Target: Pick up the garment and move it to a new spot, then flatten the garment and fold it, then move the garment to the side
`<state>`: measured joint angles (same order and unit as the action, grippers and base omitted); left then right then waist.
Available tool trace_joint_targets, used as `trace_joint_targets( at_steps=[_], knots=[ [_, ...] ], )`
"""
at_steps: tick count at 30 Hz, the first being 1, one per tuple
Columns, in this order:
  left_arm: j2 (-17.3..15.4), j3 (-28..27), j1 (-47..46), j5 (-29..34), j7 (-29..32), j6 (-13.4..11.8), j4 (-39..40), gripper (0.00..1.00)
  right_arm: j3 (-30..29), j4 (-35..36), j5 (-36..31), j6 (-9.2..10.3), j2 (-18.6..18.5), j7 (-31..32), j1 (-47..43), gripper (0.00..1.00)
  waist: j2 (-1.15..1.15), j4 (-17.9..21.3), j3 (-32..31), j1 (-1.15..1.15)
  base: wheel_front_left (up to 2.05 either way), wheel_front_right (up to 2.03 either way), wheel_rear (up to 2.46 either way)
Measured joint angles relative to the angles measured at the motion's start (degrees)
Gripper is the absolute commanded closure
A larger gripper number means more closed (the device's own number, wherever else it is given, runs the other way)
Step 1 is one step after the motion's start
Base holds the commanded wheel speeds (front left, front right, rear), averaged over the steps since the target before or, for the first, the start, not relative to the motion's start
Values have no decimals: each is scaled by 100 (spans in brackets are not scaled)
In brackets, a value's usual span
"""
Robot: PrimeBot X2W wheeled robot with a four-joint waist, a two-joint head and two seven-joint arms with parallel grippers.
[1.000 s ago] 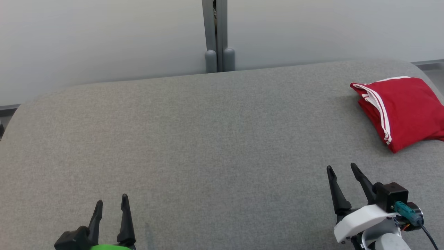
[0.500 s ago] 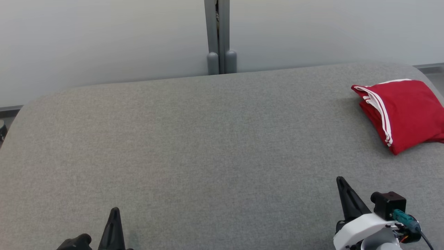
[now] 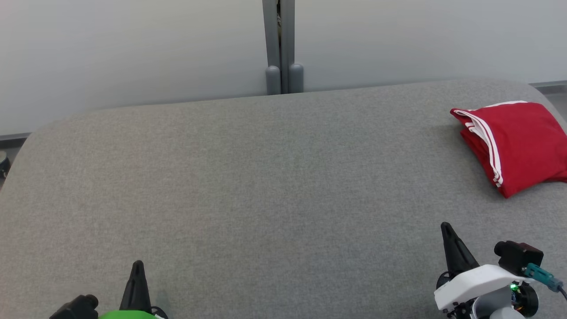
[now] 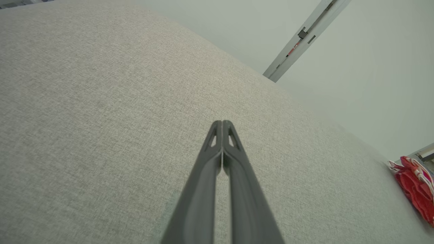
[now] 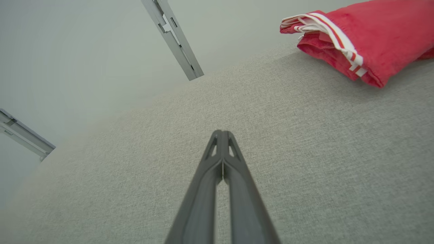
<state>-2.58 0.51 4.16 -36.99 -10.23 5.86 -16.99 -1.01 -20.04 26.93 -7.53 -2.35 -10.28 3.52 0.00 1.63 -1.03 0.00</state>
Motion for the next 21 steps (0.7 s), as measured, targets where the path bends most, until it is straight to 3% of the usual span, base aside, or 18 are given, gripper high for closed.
trace_joint_targets(
  at_steps=[21],
  knots=[
    [0,-192,-263,-1550,467,0,136,100,-149,154,1820,0,-4,458,65,100,0,-31,19,0,0,0,0]
  ],
)
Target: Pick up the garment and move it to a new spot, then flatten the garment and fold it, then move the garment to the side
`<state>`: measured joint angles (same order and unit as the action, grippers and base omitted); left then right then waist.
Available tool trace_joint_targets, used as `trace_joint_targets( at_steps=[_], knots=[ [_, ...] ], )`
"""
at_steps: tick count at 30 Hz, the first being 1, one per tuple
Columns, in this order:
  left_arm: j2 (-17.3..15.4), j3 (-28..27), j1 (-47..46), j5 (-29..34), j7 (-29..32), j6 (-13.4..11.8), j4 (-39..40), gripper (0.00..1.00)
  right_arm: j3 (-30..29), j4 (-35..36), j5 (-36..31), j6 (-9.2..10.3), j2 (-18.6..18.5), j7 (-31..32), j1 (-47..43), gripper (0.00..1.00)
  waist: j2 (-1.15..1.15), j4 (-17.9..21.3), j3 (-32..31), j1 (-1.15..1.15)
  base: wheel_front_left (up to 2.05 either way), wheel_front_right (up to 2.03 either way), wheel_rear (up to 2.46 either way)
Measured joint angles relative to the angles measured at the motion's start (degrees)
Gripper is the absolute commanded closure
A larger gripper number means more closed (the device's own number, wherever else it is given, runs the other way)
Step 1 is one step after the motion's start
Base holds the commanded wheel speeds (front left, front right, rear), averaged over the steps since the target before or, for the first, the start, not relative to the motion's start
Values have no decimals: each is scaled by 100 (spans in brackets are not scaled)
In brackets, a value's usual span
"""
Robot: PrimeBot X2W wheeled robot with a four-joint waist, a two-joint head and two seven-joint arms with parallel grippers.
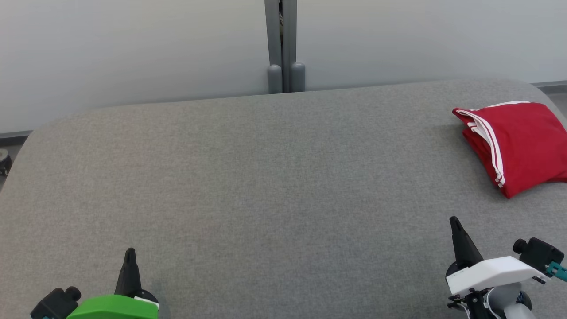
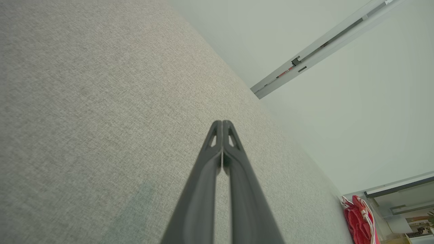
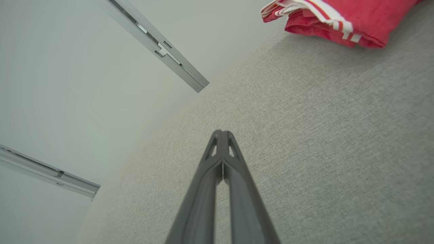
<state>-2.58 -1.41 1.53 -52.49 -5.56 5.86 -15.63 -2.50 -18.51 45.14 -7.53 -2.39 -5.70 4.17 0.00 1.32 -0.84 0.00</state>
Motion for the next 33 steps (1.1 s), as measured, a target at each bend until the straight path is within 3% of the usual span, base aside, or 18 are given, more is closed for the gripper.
trace_joint_targets(
  at_steps=[33],
  knots=[
    [-1,-233,-340,-1842,556,0,136,100,-191,170,2169,1,-15,570,118,100,0,-49,29,0,0,0,0]
  ],
)
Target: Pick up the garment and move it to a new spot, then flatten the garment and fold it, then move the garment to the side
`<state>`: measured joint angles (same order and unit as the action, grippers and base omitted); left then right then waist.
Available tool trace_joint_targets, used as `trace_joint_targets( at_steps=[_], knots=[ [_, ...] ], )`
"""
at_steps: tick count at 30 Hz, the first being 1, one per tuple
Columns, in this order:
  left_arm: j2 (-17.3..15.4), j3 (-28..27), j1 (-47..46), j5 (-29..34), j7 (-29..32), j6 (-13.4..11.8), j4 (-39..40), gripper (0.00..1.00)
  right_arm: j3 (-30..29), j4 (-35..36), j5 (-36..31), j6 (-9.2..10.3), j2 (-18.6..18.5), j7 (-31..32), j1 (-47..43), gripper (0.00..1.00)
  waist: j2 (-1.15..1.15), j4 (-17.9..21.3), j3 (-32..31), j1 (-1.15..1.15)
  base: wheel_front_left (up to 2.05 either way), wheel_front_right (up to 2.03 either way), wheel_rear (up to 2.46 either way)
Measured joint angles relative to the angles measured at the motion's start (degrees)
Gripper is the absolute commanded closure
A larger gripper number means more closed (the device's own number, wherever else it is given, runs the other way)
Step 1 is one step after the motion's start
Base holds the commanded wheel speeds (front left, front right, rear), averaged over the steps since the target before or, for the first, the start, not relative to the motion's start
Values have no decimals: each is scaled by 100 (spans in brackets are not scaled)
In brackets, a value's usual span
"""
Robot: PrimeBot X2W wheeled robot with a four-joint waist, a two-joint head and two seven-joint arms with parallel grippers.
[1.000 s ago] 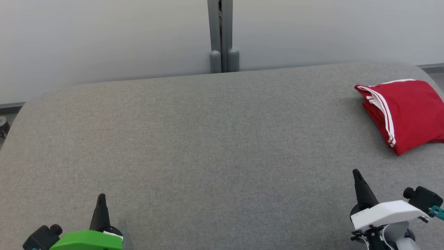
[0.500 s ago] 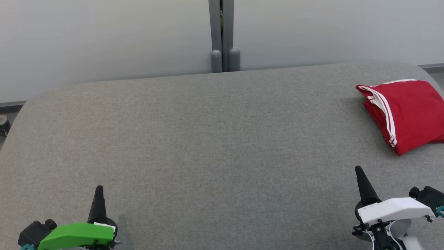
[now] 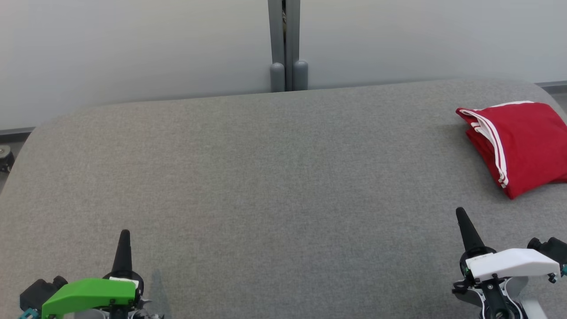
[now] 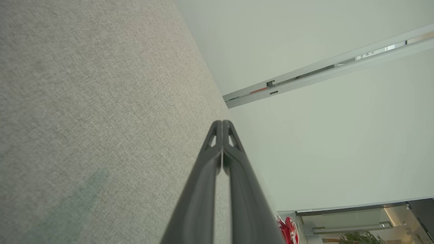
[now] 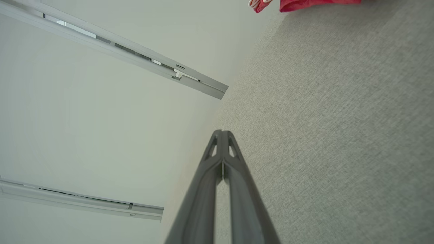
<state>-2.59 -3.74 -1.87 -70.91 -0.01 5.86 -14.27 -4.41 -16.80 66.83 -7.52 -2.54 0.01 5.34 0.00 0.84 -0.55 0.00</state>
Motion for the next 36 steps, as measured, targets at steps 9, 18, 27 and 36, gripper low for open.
trace_joint_targets(
  at_steps=[9,18,27,36],
  knots=[
    [-1,-53,-86,-401,130,0,37,100,-42,42,487,0,-2,127,17,100,0,-13,8,0,0,0,0],
    [-3,-112,-146,-781,248,0,67,100,-79,78,940,1,-5,252,54,100,0,-27,16,0,0,0,0],
    [-4,-155,-225,-1134,349,0,90,100,-114,111,1354,1,-8,353,77,100,0,-40,24,0,0,0,0],
    [-5,-193,-283,-1471,457,0,111,100,-154,143,1755,1,-10,453,108,100,0,-53,32,0,0,0,0]
  ],
)
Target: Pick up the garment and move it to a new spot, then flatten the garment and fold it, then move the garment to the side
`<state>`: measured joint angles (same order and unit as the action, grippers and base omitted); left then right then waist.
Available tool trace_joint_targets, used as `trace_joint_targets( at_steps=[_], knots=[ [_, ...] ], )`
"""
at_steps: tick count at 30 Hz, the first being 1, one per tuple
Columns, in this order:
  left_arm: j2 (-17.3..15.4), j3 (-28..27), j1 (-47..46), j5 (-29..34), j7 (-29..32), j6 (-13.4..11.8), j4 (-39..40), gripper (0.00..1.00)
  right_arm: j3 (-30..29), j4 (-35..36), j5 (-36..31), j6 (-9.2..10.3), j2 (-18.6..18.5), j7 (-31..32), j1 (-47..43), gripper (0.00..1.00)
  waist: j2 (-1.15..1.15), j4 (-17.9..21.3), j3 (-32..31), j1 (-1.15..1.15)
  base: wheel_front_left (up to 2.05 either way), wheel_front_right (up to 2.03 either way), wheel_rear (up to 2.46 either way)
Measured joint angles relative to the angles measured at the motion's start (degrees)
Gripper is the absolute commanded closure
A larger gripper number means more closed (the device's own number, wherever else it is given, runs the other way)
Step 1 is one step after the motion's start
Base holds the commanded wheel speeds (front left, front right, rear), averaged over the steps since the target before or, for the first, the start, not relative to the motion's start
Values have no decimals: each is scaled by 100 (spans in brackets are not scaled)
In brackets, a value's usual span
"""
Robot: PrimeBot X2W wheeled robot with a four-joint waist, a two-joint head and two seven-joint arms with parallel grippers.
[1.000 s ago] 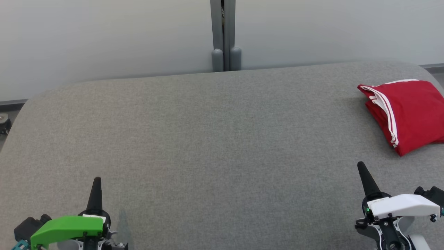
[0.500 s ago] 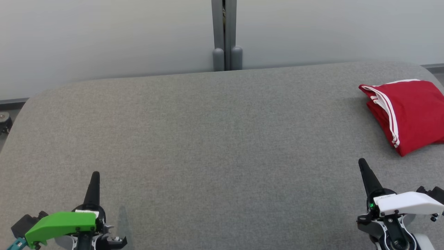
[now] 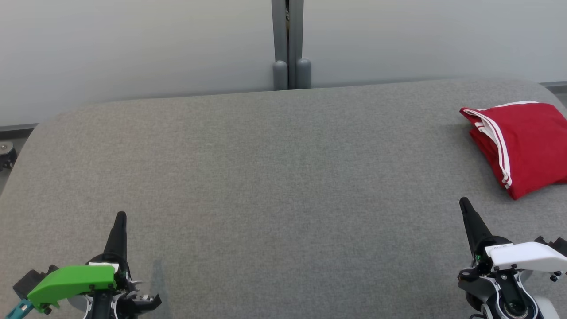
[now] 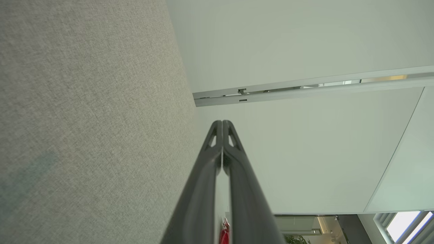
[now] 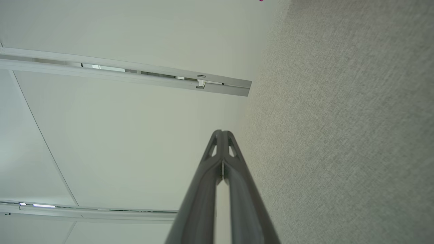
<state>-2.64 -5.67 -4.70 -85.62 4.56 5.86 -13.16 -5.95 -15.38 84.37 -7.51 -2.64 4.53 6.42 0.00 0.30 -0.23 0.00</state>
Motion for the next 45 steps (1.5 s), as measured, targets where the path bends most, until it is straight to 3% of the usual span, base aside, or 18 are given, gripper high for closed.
trace_joint_targets(
  at_steps=[20,45],
  knots=[
    [-2,-92,-133,-659,196,0,48,100,-69,60,773,1,-5,210,30,100,0,-29,18,0,0,0,0],
    [-2,-96,-135,-661,198,0,48,100,-70,66,788,2,-8,210,38,100,0,-30,18,0,0,0,0]
  ],
)
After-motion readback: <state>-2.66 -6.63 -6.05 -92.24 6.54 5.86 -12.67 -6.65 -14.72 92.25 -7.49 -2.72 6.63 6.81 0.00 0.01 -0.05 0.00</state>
